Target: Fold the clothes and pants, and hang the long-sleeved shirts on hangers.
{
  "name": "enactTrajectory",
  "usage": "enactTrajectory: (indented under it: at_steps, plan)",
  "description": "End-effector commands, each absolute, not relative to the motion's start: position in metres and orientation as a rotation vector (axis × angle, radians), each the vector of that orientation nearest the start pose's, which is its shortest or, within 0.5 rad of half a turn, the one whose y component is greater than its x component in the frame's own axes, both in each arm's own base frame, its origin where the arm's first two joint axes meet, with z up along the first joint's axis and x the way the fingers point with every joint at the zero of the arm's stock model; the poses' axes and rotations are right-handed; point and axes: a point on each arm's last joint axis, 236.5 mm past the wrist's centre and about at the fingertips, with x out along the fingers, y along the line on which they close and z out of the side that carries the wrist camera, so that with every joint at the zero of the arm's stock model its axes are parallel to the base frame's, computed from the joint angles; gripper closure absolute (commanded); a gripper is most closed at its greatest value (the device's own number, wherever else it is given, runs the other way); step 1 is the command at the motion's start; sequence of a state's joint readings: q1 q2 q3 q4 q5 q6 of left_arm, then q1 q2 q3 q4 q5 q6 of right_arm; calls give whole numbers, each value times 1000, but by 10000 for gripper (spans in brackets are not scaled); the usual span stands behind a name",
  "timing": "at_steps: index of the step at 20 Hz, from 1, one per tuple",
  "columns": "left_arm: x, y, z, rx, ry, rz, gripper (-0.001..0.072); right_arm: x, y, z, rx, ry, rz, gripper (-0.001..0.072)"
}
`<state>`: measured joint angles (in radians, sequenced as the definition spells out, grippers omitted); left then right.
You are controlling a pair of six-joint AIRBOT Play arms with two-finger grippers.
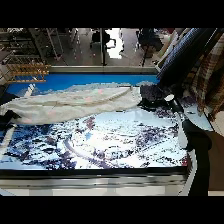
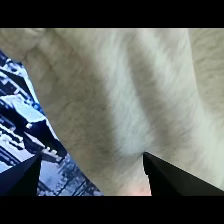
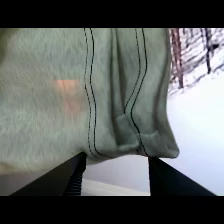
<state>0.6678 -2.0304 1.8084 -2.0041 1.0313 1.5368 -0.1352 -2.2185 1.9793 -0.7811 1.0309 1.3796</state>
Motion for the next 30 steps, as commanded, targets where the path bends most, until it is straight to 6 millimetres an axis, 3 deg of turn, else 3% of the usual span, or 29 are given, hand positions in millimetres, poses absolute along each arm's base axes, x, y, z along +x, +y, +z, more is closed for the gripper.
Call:
enactTrajectory:
  at_steps: [1,2,3,4,6,9,12,16,20,25,28,29,30]
  plan:
    - [516,285,-92,-882,940,458,178,627,66,-92,663,1042,305,368]
    - [522,284,-90,-884,918,458,395,630,65,-88,657,1031,308,430]
    - [526,283,-87,-888,904,452,660,630,66,-84,653,1029,316,559]
    - [529,279,-86,-890,900,444,688,629,67,-82,651,1033,322,653]
    - [529,273,-84,-883,914,412,689,620,70,-78,637,1065,346,685]
    - [509,271,-72,-819,984,345,691,590,59,-76,528,1175,360,686]
    - [466,273,-58,-755,1111,296,692,531,40,-74,348,1403,371,686]
    - [387,277,-73,-588,1439,344,692,465,45,-53,295,1589,458,685]
    - [357,256,-74,-562,1576,277,692,404,45,-47,295,1701,446,685]
    - [302,227,-73,-568,1673,208,690,286,53,-57,311,1851,438,685]
    - [272,208,-73,-612,1715,201,687,246,58,-55,321,1866,430,682]
    - [271,209,-69,-613,1707,207,590,246,57,-51,312,1847,427,639]
    - [275,212,-62,-614,1675,215,368,254,55,-45,302,1805,418,511]
